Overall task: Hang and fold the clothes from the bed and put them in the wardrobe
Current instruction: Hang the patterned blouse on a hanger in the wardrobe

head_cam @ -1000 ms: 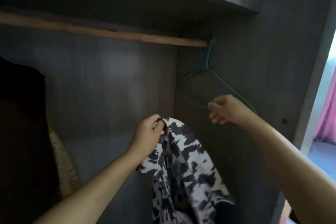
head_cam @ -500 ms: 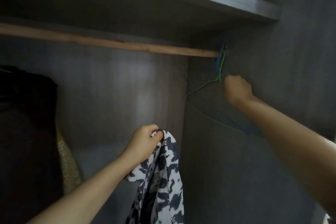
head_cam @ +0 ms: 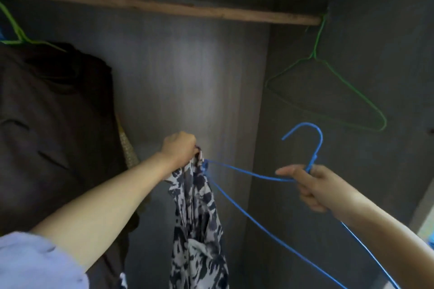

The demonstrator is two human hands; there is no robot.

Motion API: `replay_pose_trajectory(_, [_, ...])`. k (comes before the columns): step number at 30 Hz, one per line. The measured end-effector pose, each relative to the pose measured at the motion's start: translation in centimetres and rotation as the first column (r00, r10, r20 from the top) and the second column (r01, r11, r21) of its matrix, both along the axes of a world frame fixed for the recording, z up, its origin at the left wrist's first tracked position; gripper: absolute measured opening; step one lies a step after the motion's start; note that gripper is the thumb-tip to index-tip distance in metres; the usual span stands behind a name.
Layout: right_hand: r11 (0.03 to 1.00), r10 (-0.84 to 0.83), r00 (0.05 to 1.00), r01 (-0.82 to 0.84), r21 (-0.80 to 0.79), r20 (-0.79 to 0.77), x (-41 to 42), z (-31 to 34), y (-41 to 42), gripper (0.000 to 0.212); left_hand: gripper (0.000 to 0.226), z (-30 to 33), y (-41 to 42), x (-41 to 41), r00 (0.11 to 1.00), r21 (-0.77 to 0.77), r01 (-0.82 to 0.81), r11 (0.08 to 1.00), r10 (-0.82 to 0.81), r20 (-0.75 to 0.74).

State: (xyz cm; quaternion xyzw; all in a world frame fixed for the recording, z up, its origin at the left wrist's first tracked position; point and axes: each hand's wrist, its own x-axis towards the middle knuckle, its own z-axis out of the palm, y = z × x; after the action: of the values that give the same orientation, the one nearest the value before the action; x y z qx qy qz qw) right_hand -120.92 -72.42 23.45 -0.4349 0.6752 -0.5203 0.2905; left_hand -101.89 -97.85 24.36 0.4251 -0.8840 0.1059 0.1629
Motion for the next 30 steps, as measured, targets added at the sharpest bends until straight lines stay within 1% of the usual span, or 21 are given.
replay_pose_trajectory(3, [0.999,0.014,0.998,-0.016,0.040,0.060,3.4,-1.9,1.8,0.029,0.033,-1.2,0.7,1.2,1.000,0.037,-0.022,0.999,0.022,-0.003])
replay_pose_trajectory(5, [0.999,-0.007,0.996,0.003,0.036,0.088,5.5,-3.2,2.1,0.029,0.034,-2.1,2.6,1.2,1.000,0.085,0.013,0.996,-0.013,0.000])
replay_pose_trajectory(7, [0.998,-0.057,0.989,0.057,0.006,0.136,7.4,-4.8,1.6,0.028,0.033,-2.8,4.9,1.2,0.996,0.153,0.083,0.985,-0.079,-0.032])
replay_pose_trajectory(8, [0.995,-0.093,0.987,0.095,-0.008,0.128,8.3,-5.6,1.3,0.028,0.032,-3.0,6.2,1.2,0.990,0.186,0.136,0.973,-0.127,-0.059])
replay_pose_trajectory(9, [0.991,-0.127,0.989,0.130,-0.030,0.081,9.2,-6.5,0.9,0.028,0.030,-3.3,7.6,1.2,0.979,0.213,0.198,0.957,-0.184,-0.085])
replay_pose_trajectory(11, [0.982,-0.174,0.984,0.170,-0.084,-0.045,11.2,-7.9,0.2,0.030,0.031,-3.5,10.4,1.2,0.945,0.271,0.326,0.906,-0.302,-0.126])
replay_pose_trajectory(12, [0.976,-0.192,0.980,0.185,-0.117,-0.055,12.1,-8.3,-0.1,0.033,0.036,-3.4,11.7,1.4,0.921,0.312,0.389,0.867,-0.365,-0.135])
replay_pose_trajectory(13, [0.969,-0.198,0.980,0.193,-0.153,-0.015,12.7,-8.6,-0.3,0.037,0.038,-3.1,12.5,1.6,0.891,0.356,0.452,0.818,-0.434,-0.134])
replay_pose_trajectory(15, [0.954,-0.182,0.981,0.192,-0.230,0.063,13.1,-8.4,-0.2,0.038,0.033,-2.0,12.9,2.6,0.843,0.414,0.516,0.750,-0.530,-0.091])
replay_pose_trajectory(17, [0.946,-0.136,0.987,0.153,-0.286,0.081,13.3,-7.6,0.5,0.033,0.036,-0.6,12.2,4.0,0.810,0.376,0.534,0.757,-0.585,0.029])
replay_pose_trajectory(19, [0.942,-0.022,0.985,0.078,-0.326,0.172,13.5,-6.8,1.3,0.032,0.035,-0.1,11.5,4.8,0.763,0.311,0.560,0.768,-0.625,0.168])
replay_pose_trajectory(20, [0.939,0.078,0.965,0.013,-0.344,0.251,13.5,-6.5,1.6,0.035,0.027,-0.1,11.5,5.0,0.735,0.321,0.589,0.741,-0.657,0.166])
replay_pose_trajectory(21, [0.930,0.202,0.920,-0.073,-0.362,0.335,13.4,-6.3,1.8,0.040,0.022,-0.1,11.6,5.0,0.708,0.357,0.627,0.693,-0.697,0.111])
replay_pose_trajectory(23, [0.903,0.379,0.790,-0.201,-0.381,0.482,12.5,-6.0,2.2,0.042,0.028,-0.2,11.7,5.2,0.686,0.453,0.672,0.586,-0.723,-0.081])
replay_pose_trajectory(24, [0.904,0.405,0.736,-0.234,-0.357,0.543,11.7,-6.1,2.6,0.040,0.028,-0.1,11.4,5.4,0.690,0.484,0.677,0.554,-0.707,-0.157])
replay_pose_trajectory(25, [0.925,0.373,0.716,-0.237,-0.298,0.590,11.0,-6.6,3.0,0.038,0.026,0.0,11.1,5.8,0.695,0.509,0.680,0.527,-0.685,-0.220])
replay_pose_trajectory(26, [0.954,0.298,0.740,-0.210,-0.213,0.603,10.2,-7.5,3.5,0.036,0.023,0.1,10.8,6.1,0.695,0.531,0.685,0.499,-0.666,-0.270])
replay_pose_trajectory(27, [0.976,0.216,0.810,-0.189,-0.106,0.545,9.8,-8.5,3.9,0.034,0.021,0.2,10.5,6.3,0.691,0.544,0.691,0.475,-0.656,-0.305])
replay_pose_trajectory(28, [0.980,0.181,0.890,-0.201,0.005,0.419,9.9,-9.9,4.2,0.033,0.019,0.2,10.3,6.4,0.687,0.553,0.694,0.461,-0.653,-0.319])
replay_pose_trajectory(29, [0.965,0.206,0.942,-0.240,0.103,0.266,10.6,-11.3,4.2,0.030,0.018,0.2,10.2,6.4,0.685,0.561,0.693,0.453,-0.654,-0.320])
replay_pose_trajectory(30, [0.946,0.247,0.960,-0.268,0.181,0.132,11.5,-12.6,4.0,0.028,0.016,0.1,10.1,6.2,0.684,0.569,0.691,0.445,-0.658,-0.316])
